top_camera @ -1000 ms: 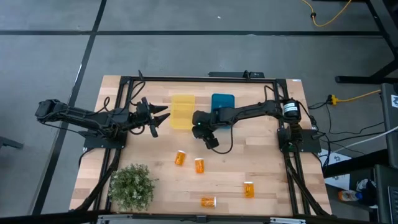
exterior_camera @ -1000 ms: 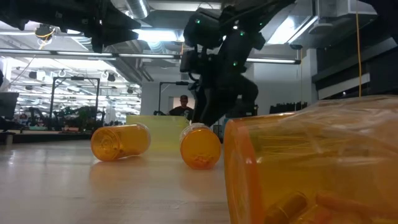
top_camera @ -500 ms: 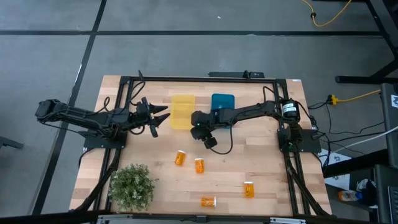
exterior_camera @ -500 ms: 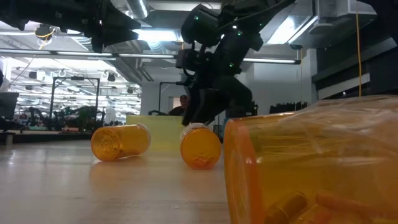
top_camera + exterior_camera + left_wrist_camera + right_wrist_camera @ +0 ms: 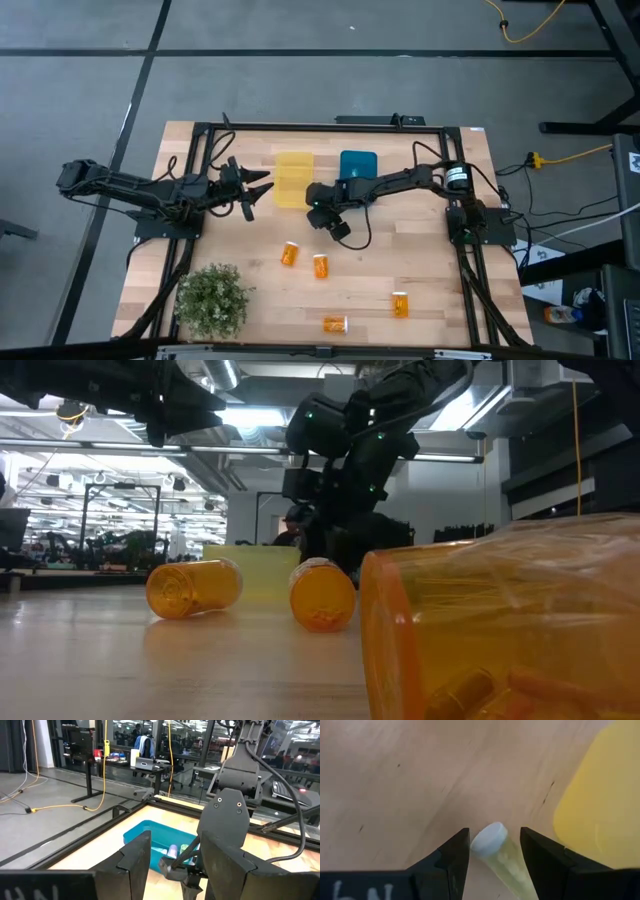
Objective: Pick and place medicine bottles into bin by pill shape (circle, oval)
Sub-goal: Put the yellow pill bottle into the blue bin
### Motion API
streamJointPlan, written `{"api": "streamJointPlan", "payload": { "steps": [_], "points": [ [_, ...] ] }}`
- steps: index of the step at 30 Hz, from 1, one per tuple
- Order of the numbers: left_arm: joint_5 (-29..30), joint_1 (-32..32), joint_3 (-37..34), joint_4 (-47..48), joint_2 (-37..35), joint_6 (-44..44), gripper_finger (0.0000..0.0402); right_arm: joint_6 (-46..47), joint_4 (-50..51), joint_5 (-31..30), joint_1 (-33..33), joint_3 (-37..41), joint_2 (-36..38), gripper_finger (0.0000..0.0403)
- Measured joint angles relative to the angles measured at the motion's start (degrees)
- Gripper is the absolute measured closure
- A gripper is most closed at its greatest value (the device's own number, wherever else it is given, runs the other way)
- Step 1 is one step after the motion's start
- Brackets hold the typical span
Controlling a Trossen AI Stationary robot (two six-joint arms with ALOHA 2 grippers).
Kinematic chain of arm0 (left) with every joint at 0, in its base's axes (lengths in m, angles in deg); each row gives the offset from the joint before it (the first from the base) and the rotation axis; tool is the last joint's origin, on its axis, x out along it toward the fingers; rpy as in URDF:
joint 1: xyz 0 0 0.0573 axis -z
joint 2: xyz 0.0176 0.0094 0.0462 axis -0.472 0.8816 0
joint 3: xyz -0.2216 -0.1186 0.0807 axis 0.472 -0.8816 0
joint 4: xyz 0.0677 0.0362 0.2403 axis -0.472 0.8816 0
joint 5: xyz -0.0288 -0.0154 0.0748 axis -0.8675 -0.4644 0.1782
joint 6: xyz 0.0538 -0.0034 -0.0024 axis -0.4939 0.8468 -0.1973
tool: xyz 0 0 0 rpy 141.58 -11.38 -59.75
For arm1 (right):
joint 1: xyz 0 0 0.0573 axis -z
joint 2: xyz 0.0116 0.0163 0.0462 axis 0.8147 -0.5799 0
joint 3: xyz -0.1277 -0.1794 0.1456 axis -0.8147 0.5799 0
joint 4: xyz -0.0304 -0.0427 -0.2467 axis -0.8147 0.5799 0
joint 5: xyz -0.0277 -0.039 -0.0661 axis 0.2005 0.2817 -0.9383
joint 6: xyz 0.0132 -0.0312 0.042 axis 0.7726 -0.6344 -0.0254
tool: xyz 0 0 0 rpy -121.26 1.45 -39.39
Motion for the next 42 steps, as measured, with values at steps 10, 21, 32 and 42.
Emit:
{"api": "streamJointPlan", "payload": {
  "steps": [10, 21, 32, 42],
  "points": [
    [0.0, 0.0, 0.0, 0.0, 0.0, 0.0, 0.0237, 4.4, 3.1, -1.6, 0.0, 0.0, 0.1, 0.0225],
    [0.0, 0.0, 0.0, 0.0, 0.0, 0.0, 0.0237, 13.8, 5.8, -5.0, 0.0, 0.0, 0.1, 0.0225],
    [0.1, 0.0, 0.0, 0.0, 0.0, 0.0, 0.0237, 27.9, 4.7, -4.9, 0.0, 0.0, 0.1, 0.0239],
    [0.1, 0.0, 0.0, 0.0, 0.0, 0.0, 0.0237, 30.1, 6.4, -4.9, -0.2, -5.7, 0.1, 0.0223]
  ]
}}
